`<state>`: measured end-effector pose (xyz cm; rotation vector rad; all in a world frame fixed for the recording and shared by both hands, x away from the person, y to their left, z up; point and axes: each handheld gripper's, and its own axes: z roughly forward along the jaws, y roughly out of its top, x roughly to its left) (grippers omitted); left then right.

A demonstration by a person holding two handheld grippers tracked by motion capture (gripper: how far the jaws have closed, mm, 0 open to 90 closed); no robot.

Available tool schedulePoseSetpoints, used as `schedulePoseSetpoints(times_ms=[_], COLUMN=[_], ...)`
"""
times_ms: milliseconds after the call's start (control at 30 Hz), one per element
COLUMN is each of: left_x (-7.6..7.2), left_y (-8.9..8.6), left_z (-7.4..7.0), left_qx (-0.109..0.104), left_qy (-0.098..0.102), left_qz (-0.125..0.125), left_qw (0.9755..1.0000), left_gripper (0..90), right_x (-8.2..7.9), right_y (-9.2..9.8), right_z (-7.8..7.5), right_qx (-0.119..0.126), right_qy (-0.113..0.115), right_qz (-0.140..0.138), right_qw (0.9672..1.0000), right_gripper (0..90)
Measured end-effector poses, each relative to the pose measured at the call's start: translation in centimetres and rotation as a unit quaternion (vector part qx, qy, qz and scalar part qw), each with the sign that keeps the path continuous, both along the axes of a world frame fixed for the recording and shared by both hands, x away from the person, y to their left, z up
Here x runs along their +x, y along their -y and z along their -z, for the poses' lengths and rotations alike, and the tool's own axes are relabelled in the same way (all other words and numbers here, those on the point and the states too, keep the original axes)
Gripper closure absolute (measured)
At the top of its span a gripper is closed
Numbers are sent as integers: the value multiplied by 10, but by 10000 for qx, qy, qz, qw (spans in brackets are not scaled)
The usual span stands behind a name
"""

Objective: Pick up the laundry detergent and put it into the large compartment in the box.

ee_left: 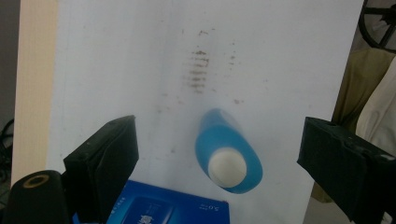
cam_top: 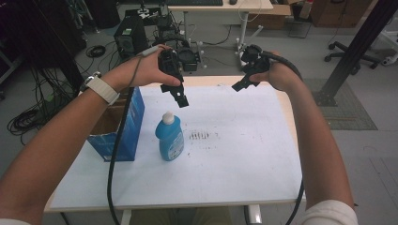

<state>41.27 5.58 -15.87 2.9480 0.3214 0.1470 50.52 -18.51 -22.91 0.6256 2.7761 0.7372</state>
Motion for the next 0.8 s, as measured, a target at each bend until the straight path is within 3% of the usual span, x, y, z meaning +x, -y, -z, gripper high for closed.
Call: schedulePoseSetpoints(times_ms=[433,800], left_x=[-4,-2], left_y=[0,-4], left_z=[-3,-6], left_qx=[120,152], left_qy=[16,30], left_qz=[-342,-777], left_qw=[9993,9969], left_gripper=[124,123], right_x=[-1,-3], right_y=[0,0], right_z=[0,-2], right_qx=[-16,-2], right_qy=[20,33], right_qz=[-17,-19], right_qw=[10000,10000], right_gripper=[90,90])
